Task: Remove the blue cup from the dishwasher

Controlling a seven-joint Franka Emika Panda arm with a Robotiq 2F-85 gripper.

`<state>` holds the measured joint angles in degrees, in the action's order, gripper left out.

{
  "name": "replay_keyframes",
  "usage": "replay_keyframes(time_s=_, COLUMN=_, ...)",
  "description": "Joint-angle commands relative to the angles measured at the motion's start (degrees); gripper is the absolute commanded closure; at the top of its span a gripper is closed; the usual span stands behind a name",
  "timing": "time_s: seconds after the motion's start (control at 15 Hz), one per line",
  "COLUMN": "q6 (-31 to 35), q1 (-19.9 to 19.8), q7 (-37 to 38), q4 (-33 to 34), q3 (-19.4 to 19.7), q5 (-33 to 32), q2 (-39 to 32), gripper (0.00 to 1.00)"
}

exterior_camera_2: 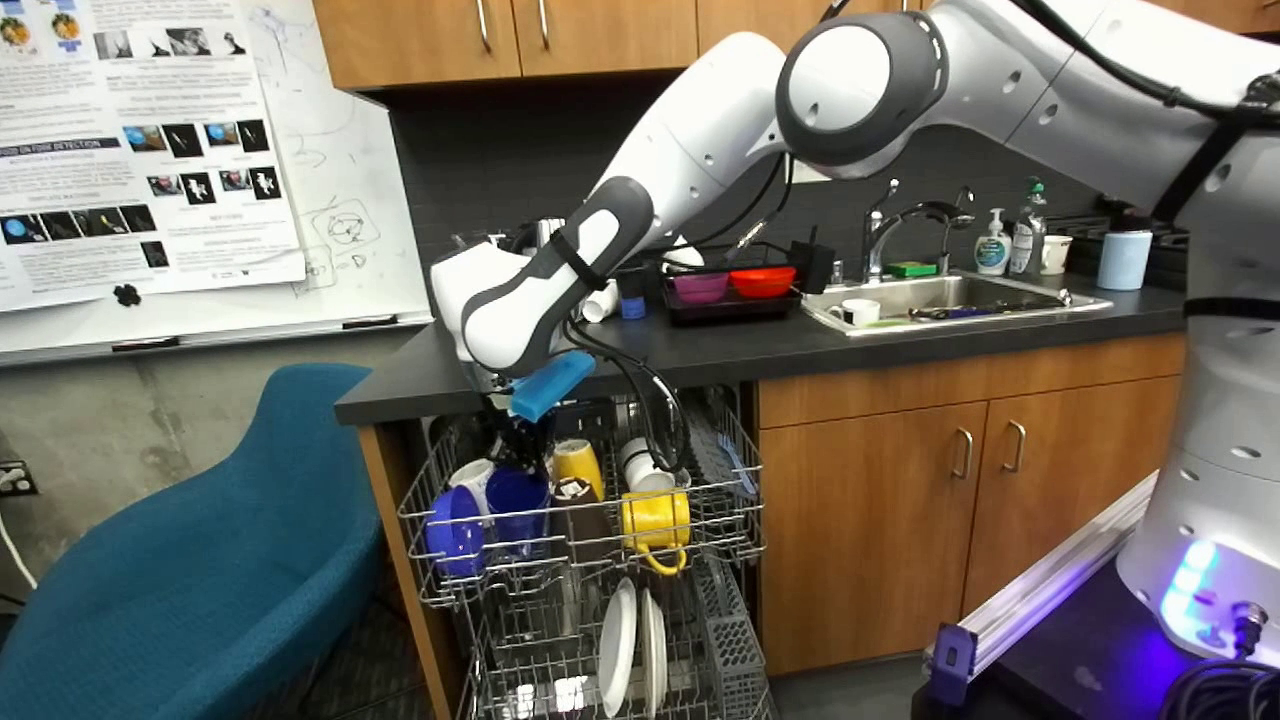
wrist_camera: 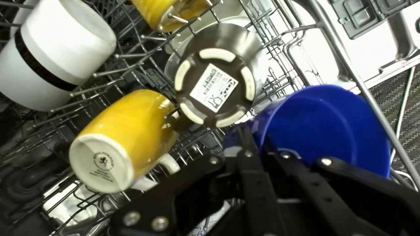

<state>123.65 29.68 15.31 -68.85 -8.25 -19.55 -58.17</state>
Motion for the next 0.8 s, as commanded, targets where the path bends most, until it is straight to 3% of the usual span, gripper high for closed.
replay_keyframes(time_s=0.0, q6=0.3, q1=-1.1, q7=0.6, q4=-2.9, q3=-3.1, q5=3.2, q2=6.0, gripper=0.98)
replay_keyframes(time_s=0.73, q6=-0.8, q1=-0.9, q7=2.3, q4=-10.1, q3=-5.3, q5=3.5, q2=20.2, gripper=0.98)
